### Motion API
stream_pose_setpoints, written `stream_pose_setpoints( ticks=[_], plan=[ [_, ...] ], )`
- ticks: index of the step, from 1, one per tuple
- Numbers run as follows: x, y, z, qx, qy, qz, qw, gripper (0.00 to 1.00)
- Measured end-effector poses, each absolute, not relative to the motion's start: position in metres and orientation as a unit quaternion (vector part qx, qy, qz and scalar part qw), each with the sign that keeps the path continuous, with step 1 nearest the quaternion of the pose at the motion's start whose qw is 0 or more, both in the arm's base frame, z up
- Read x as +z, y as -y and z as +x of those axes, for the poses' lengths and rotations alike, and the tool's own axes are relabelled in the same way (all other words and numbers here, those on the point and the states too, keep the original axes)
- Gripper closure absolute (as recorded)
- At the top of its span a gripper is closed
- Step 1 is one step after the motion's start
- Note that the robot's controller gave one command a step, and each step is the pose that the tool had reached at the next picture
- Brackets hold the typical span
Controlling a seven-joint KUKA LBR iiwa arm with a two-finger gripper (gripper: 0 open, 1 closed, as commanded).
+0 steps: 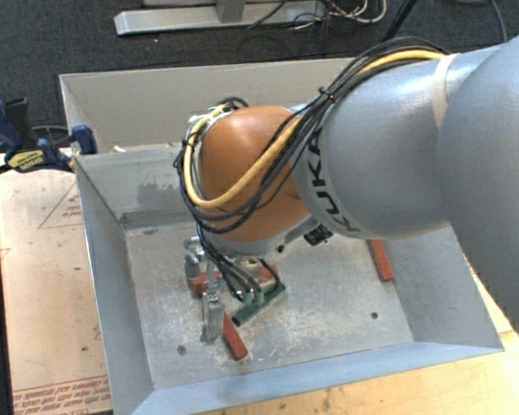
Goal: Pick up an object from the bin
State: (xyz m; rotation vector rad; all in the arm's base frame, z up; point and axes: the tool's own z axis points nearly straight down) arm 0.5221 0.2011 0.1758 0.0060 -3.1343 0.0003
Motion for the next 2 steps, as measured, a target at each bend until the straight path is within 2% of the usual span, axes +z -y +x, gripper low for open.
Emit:
stream_pose_setpoints(
  ticks=[1,2],
  plan=[
    [0.0755,-0.1085,0.5145,0.002,0.999,0.045,0.004,0.0],
    [0.0798,-0.1137,0.5162,-0.001,0.999,0.047,0.0,1.0]
  ],
)
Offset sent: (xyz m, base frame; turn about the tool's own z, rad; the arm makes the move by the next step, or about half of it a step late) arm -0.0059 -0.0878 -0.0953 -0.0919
